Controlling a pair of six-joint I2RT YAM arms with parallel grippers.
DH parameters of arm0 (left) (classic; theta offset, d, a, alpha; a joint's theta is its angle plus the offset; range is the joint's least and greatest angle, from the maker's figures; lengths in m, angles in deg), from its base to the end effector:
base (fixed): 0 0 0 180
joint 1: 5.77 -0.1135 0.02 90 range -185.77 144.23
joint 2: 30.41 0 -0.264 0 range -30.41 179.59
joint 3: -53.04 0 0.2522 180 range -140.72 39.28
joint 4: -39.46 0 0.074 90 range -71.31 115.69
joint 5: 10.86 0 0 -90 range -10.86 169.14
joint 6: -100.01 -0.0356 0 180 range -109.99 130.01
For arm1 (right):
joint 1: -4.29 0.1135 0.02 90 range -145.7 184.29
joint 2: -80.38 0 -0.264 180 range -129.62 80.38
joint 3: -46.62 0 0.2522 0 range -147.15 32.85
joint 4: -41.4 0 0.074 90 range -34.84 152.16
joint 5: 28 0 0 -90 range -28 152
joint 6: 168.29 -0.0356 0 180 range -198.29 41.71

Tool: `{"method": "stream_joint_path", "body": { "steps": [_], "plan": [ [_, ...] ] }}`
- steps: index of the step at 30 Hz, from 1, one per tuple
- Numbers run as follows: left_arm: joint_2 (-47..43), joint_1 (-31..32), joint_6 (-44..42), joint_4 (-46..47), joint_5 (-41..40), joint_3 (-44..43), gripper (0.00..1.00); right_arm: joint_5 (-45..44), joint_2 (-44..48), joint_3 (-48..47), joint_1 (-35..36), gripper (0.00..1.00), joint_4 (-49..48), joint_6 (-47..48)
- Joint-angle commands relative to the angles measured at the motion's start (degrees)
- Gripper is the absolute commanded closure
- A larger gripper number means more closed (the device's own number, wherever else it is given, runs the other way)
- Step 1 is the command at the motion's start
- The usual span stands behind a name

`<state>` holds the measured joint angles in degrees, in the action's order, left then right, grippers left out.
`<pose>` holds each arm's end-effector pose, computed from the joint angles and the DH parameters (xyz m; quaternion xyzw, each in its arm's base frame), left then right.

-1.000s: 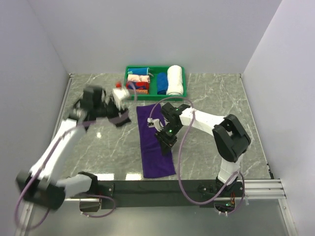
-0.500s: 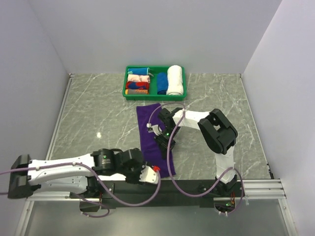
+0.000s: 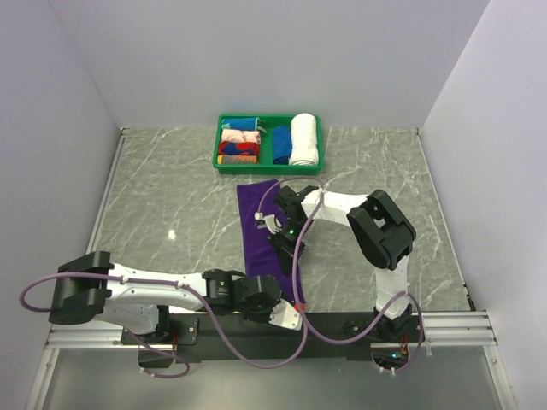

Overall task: Roll the towels
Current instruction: Roll the towel

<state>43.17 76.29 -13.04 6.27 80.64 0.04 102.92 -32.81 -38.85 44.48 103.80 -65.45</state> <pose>0.0331 -0.2440 0.1897 0.7570 0.5746 -0.1639 0.2645 0.2500 0.2417 0.1380 0.4179 -0.8385 -0.3394 0.0836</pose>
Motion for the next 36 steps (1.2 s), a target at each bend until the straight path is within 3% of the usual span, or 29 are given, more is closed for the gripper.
{"method": "stream_joint_path", "body": {
  "steps": [1, 10, 14, 16, 20, 36],
  "plan": [
    [2.5, 0.4, -0.3, 5.6, -1.3, -1.0, 0.57, -0.7, 3.3, -0.6, -0.2, 0.86, -0.4, -0.3],
    [6.7, 0.3, -2.4, 9.1, -1.1, 2.1, 0.65, -1.4, 4.7, 0.8, -1.9, 0.86, -1.1, -0.5],
    [7.9, -0.8, -1.7, 9.5, 0.3, 2.9, 0.79, -1.1, 5.3, 0.9, -2.5, 0.85, -0.8, -0.3],
    [8.0, -1.7, -1.1, 9.1, 1.1, 2.8, 0.82, -1.6, 5.4, 0.9, -2.5, 0.85, -1.0, -0.4],
    [7.3, -2.3, -0.2, 7.9, 2.7, 2.2, 0.99, -3.0, 5.7, 1.0, -2.7, 0.85, -1.6, -0.7],
    [-1.9, -8.6, 3.2, -3.6, 18.5, -5.1, 1.0, -2.9, 6.0, -0.5, -4.1, 0.85, -1.7, -0.6]
  ]
}}
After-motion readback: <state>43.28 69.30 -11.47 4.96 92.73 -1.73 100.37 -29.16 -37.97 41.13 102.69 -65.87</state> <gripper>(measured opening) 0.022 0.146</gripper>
